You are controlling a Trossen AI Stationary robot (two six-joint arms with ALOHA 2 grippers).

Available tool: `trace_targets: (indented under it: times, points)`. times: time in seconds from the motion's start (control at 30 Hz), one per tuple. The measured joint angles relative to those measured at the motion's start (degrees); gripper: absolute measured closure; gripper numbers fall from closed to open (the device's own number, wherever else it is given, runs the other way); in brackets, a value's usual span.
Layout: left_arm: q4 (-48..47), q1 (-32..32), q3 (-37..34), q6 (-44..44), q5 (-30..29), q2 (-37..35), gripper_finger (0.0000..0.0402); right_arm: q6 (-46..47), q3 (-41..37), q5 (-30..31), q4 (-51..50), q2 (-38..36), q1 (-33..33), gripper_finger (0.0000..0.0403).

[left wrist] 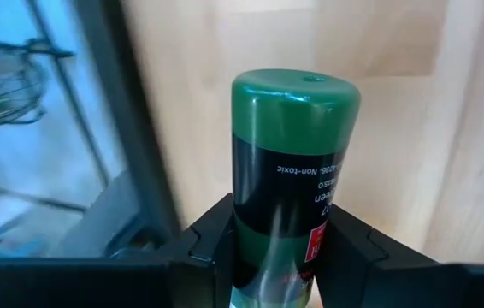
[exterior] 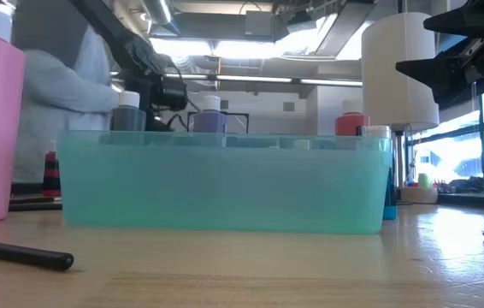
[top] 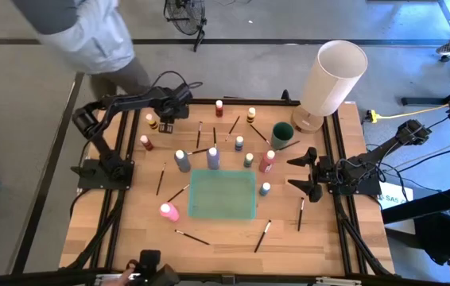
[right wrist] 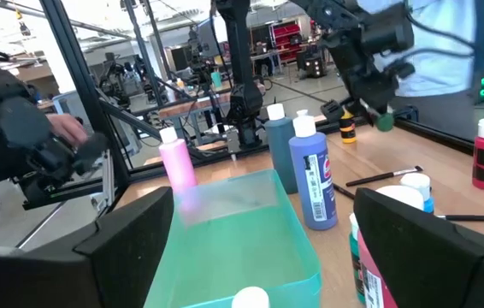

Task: Pick & Place Paint Supplies
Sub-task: Put the green paint bottle into the light green bin

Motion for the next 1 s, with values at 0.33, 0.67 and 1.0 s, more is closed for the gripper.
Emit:
trace_targets:
  times: [0.33,0.67,1.0]
  points:
    - [1.0,-7.5,0.1,-0.2,-6.4,-15.6,0.0291,0.0,0.0,0.0,-0.7,0.0,0.0,0.0036]
    - [21.4,-10.1,-0.3,-18.7,34.2,-36.5,0.0292,0.0,0.0,-0.5,-0.5,0.0,0.0,0.0036]
    - [75.6,-10.4,-13.0,-48.4,48.4,-39.7,0.0292,-17.9,0.0,-5.0,11.1,2.3,0.0,0.0036]
